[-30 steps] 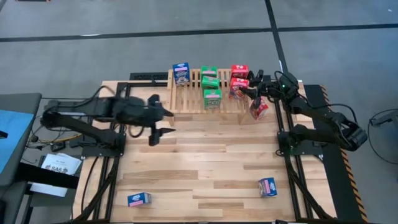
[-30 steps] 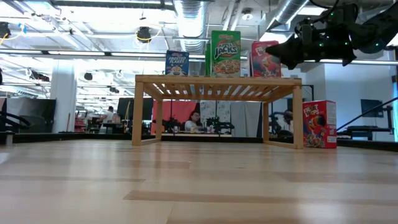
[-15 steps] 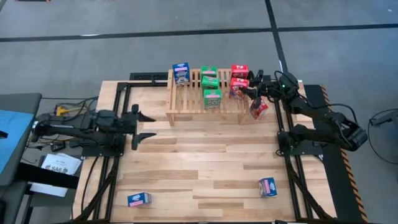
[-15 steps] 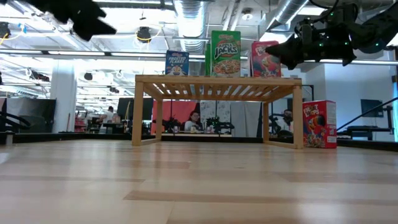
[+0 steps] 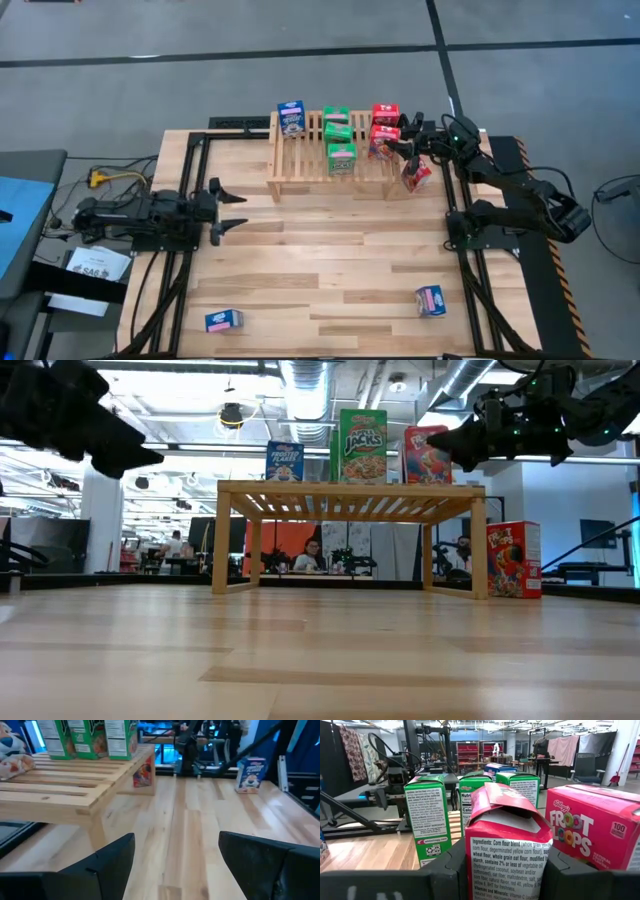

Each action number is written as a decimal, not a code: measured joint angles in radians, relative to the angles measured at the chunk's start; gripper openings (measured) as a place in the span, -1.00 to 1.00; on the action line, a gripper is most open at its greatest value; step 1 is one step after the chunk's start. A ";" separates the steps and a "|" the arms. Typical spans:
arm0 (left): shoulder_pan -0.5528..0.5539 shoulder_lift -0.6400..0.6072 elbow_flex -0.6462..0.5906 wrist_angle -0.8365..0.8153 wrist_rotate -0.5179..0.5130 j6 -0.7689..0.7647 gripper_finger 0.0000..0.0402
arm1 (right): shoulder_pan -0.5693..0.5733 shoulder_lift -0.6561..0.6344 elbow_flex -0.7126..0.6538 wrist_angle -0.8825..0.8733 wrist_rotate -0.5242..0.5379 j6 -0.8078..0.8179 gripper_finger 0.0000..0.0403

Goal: Stack cereal on shelf
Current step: Put the bottom red cereal box on the shelf aligned with the other red cereal box

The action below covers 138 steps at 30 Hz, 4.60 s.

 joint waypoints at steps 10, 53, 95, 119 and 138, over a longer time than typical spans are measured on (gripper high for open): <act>0.001 0.027 -0.049 0.006 -0.073 -0.031 0.39 | 0.000 0.000 0.000 0.000 0.000 0.002 -0.19; 0.001 0.027 -0.048 -0.056 -0.077 -0.032 0.39 | 0.000 0.000 0.000 -0.016 0.003 0.029 -0.18; 0.001 0.027 -0.049 -0.057 -0.077 -0.032 0.39 | -0.011 -0.207 -0.002 -0.363 0.076 0.025 0.35; 0.001 0.027 -0.050 -0.057 -0.077 -0.032 0.39 | 0.276 -0.365 0.000 -0.627 0.262 0.131 0.35; 0.001 0.027 -0.050 -0.057 -0.077 -0.032 0.39 | 0.530 -0.165 0.000 -0.427 0.685 0.150 0.35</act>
